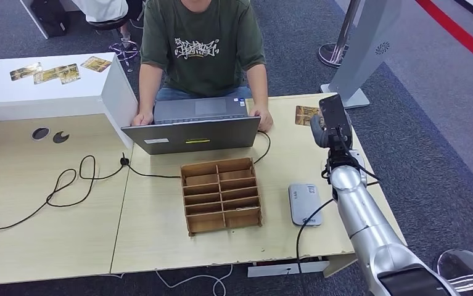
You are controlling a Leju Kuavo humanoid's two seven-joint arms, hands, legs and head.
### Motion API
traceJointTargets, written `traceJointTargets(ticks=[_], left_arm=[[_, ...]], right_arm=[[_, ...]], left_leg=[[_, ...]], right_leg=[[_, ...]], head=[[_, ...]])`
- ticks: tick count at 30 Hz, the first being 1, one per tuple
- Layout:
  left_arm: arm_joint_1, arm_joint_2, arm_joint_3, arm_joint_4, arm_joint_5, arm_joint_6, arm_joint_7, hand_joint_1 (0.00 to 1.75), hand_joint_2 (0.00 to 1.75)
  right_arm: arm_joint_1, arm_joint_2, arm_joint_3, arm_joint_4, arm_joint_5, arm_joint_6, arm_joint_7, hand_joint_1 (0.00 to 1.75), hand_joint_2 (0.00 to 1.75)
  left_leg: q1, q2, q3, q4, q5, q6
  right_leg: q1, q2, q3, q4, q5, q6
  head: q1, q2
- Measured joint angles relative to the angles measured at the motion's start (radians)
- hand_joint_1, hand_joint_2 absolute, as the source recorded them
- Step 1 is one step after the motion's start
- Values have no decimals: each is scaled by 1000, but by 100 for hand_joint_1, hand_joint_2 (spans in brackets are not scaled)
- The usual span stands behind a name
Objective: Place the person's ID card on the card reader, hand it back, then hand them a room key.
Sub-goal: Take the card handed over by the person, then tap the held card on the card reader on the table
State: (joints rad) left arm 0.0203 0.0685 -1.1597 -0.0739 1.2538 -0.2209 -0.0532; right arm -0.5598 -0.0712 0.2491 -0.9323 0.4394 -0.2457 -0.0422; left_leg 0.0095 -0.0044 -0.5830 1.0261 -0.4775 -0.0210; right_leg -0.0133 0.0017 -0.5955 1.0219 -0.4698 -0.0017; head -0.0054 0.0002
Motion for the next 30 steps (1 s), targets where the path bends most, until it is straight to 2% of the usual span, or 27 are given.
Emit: traceJointTargets(ticks=[6, 14, 19, 30], left_arm=[[3, -10, 8, 11, 8, -4, -7, 0, 0], [4, -13, 13, 16, 11, -6, -11, 0, 0], [11, -31, 32, 41, 19, -14, -21, 0, 0], [16, -37, 52, 49, 27, -14, -25, 0, 0]], right_arm=[[97, -24, 0, -89, -13, 3, -4, 175, 175], [129, -31, 0, -119, -20, 4, -7, 175, 175], [322, -70, 0, -285, -68, 39, -23, 175, 175], [498, -121, -7, -404, -88, 41, -14, 175, 175]], left_leg=[[0, 0, 0, 0, 0, 0], [0, 0, 0, 0, -1, 0], [0, 0, -1, 0, -1, 0], [0, 0, -1, 0, -2, 1]], right_leg=[[0, 0, 0, 0, 0, 0], [0, 0, 0, 0, -1, 1], [0, 0, -1, 0, -1, 1], [0, 0, -1, -1, -2, 2]], head=[[0, 0], [0, 0], [0, 0], [0, 0]])
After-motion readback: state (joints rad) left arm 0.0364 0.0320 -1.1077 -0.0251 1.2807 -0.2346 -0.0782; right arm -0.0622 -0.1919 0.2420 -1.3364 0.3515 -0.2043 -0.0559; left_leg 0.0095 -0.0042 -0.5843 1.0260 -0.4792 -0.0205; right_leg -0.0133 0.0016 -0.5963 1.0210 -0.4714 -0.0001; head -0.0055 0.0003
